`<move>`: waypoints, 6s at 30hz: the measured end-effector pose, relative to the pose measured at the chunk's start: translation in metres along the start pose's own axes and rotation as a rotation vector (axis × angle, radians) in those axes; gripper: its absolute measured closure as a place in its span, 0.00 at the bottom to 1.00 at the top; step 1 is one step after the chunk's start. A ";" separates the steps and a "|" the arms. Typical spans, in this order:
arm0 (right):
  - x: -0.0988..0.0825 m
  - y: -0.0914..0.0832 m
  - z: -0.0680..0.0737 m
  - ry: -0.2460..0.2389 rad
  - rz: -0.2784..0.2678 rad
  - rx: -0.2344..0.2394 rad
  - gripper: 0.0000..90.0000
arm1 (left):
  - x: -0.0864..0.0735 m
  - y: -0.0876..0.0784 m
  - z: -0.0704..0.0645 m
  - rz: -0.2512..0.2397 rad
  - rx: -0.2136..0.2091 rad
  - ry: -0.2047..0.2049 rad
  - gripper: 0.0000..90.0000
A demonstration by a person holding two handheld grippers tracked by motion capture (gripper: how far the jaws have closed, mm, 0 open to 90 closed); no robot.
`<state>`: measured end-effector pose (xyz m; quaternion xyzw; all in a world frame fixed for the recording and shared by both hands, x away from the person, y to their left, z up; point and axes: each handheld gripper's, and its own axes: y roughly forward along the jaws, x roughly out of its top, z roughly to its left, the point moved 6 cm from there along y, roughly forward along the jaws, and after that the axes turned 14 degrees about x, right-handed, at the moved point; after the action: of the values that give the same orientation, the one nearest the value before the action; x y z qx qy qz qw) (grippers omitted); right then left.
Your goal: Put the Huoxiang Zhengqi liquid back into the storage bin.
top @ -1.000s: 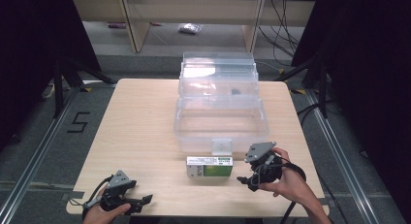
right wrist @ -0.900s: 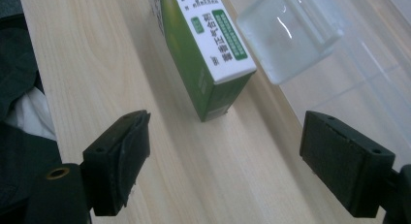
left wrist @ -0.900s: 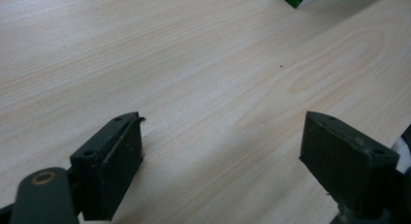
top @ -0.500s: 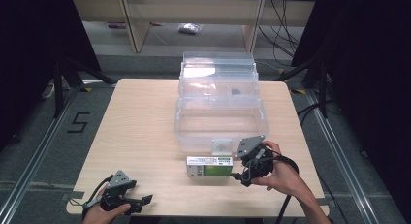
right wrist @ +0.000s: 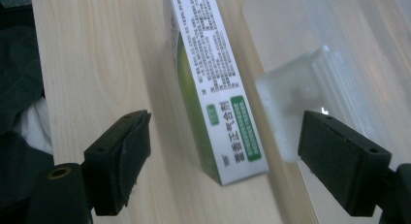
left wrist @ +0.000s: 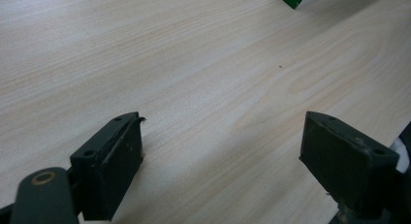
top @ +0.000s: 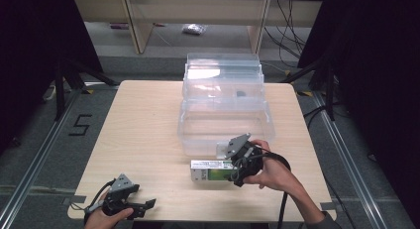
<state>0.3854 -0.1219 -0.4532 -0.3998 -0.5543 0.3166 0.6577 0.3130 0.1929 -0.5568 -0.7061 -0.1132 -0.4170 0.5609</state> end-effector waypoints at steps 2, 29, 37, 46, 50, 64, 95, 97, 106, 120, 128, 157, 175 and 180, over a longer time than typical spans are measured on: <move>0.003 0.003 -0.001 0.008 0.010 0.003 0.22 | 0.000 0.000 -0.002 -0.006 -0.011 -0.010 0.16; 0.024 0.050 -0.015 -0.047 0.132 0.149 0.41 | 0.001 0.000 -0.002 -0.018 -0.012 -0.013 0.16; 0.022 0.054 -0.017 -0.026 0.167 0.155 0.48 | 0.001 0.000 -0.002 -0.017 -0.013 -0.013 0.16; 0.020 0.060 -0.019 -0.028 0.202 0.164 0.54 | 0.000 -0.001 -0.001 -0.010 -0.006 -0.011 0.16; 0.020 0.063 -0.019 -0.048 0.219 0.172 0.58 | 0.001 -0.001 -0.002 -0.014 -0.007 -0.013 0.16; 0.024 0.067 -0.020 -0.158 0.266 0.178 0.72 | 0.000 -0.001 -0.002 -0.012 -0.013 -0.015 0.16; 0.028 -0.027 -0.026 -0.089 0.197 0.176 0.72 | 0.000 -0.001 0.000 0.004 -0.012 0.001 0.16; 0.029 -0.034 -0.027 -0.094 0.203 0.168 0.72 | 0.000 0.000 0.000 0.003 -0.012 -0.001 0.16; 0.037 -0.060 -0.036 -0.093 0.191 0.139 0.72 | 0.000 0.000 -0.001 -0.003 -0.012 -0.013 0.16; 0.038 -0.088 -0.071 -0.081 0.185 0.115 0.72 | 0.000 0.000 -0.001 -0.003 -0.012 -0.014 0.16; 0.028 -0.093 -0.095 -0.003 0.189 0.099 0.72 | 0.000 0.000 -0.001 -0.003 -0.012 -0.013 0.16; -0.018 -0.049 -0.151 0.063 0.224 0.124 0.72 | 0.000 0.000 -0.001 -0.001 -0.011 -0.013 0.17; -0.025 -0.029 -0.157 0.045 0.249 0.134 0.72 | 0.000 0.000 -0.001 0.000 -0.012 -0.012 0.16; -0.027 -0.024 -0.157 0.063 0.261 0.134 0.72 | 0.000 0.000 -0.001 -0.002 -0.012 -0.013 0.16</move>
<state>0.5345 -0.1839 -0.4547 -0.4335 -0.4545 0.4232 0.6530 0.3125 0.1920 -0.5572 -0.7120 -0.1152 -0.4136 0.5557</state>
